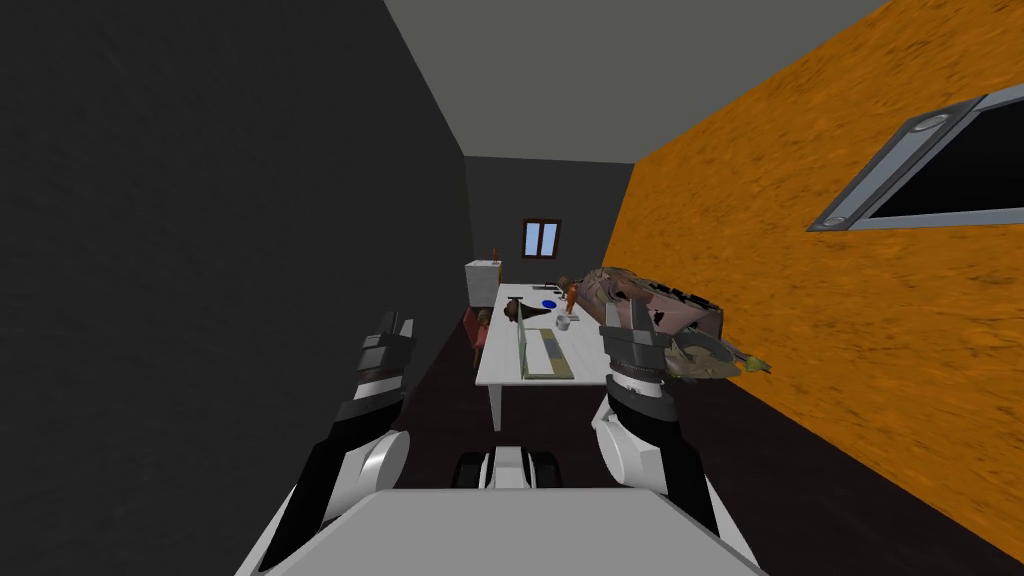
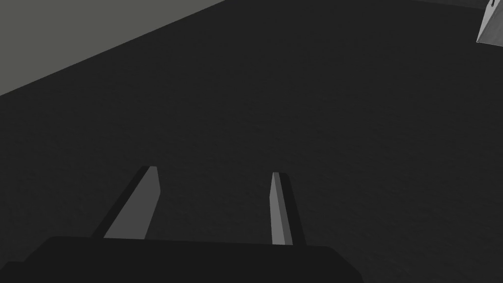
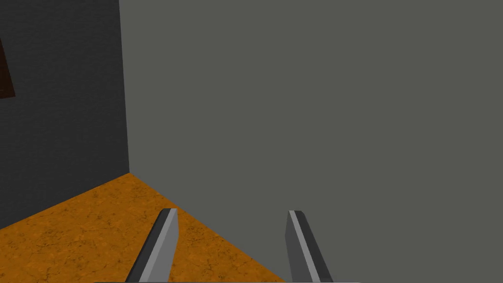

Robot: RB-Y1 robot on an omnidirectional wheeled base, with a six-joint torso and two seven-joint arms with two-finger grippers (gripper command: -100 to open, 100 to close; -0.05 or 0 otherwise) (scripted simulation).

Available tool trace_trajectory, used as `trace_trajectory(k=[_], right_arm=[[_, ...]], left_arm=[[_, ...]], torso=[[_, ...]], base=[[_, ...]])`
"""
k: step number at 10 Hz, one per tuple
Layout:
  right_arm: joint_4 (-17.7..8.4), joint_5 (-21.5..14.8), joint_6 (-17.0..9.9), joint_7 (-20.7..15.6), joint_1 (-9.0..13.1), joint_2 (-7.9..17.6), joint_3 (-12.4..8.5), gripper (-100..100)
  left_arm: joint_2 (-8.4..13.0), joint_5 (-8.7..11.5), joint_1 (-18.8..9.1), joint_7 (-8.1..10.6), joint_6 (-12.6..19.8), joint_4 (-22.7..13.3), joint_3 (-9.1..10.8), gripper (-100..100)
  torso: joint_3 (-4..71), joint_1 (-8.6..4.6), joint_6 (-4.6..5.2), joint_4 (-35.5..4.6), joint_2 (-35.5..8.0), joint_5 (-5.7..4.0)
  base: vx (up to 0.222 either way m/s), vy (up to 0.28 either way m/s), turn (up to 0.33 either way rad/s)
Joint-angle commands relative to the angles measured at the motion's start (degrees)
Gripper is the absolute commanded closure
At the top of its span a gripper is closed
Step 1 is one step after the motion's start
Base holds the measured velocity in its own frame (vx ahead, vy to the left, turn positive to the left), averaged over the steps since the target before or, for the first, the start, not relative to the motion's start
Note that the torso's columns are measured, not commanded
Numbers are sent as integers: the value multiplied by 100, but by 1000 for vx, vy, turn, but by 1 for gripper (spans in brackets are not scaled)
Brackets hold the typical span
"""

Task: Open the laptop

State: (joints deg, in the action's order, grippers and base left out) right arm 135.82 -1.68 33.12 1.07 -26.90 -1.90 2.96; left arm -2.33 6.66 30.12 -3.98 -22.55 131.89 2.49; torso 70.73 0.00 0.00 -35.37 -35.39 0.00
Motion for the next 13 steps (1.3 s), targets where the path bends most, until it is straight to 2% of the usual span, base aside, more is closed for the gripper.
trace_trajectory(k=[1, 3, 7, 10, 13], right_arm=[[-20, -50, -9, -56, -4, 253, -21, -100], [-66, -164, -29, -182, -13, 597, -70, -100], [-223, -534, -96, -595, -42, 1134, -227, -100], [-367, -902, -160, -1004, -73, 1336, -383, -100], [-513, -1321, -228, -1470, -112, 1426, -560, -100]], left_arm=[[0, 0, 0, 0, 0, 0, 0, 0], [0, 0, 1, 0, 1, -3, 0, 0], [-1, 0, 1, 0, 1, -3, -1, 0], [-1, 0, 1, 0, 1, -3, -1, 0], [-1, 0, 1, 0, 1, -3, -1, 0]], torso=[[846, 0, 0, -423, -423, 0], [1354, 6, 0, -668, -668, 2], [1386, 3, 0, -690, -687, 1], [1383, 2, 0, -692, -691, 1], [1384, 1, 0, -691, -691, 0]], base=[[9, 12, -9], [9, 34, -21], [19, 68, -31], [25, 92, -39], [28, 107, -47]])
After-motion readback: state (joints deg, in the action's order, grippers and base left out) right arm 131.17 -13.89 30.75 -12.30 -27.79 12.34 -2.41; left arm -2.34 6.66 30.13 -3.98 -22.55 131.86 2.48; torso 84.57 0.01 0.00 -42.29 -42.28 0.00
